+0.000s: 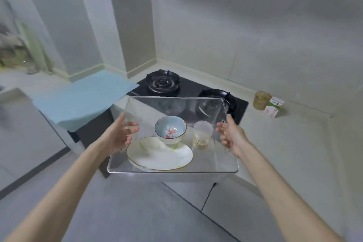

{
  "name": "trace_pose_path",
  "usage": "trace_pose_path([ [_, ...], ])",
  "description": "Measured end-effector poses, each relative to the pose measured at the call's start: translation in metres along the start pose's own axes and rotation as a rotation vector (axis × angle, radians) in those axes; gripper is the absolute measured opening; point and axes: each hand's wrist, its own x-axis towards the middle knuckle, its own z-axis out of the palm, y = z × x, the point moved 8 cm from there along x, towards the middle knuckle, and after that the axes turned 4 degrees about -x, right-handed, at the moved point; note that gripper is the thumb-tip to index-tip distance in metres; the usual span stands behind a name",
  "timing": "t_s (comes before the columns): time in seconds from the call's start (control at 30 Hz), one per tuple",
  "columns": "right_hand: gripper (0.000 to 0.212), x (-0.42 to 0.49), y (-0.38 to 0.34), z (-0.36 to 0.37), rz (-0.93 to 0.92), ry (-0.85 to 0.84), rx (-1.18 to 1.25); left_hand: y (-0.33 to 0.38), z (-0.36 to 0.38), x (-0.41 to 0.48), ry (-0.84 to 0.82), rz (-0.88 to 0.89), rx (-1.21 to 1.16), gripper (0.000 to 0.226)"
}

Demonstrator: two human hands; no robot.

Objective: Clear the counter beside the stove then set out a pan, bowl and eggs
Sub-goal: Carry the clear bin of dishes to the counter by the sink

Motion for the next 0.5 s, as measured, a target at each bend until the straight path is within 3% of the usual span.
trace_pose_path([
  [0.5, 0.051, -0.119, 0.062, 0.451, -0.035, -0.591, -0.283, 0.007, -0.413, -0.213, 0.583, 0.153, -0.258, 0.055],
])
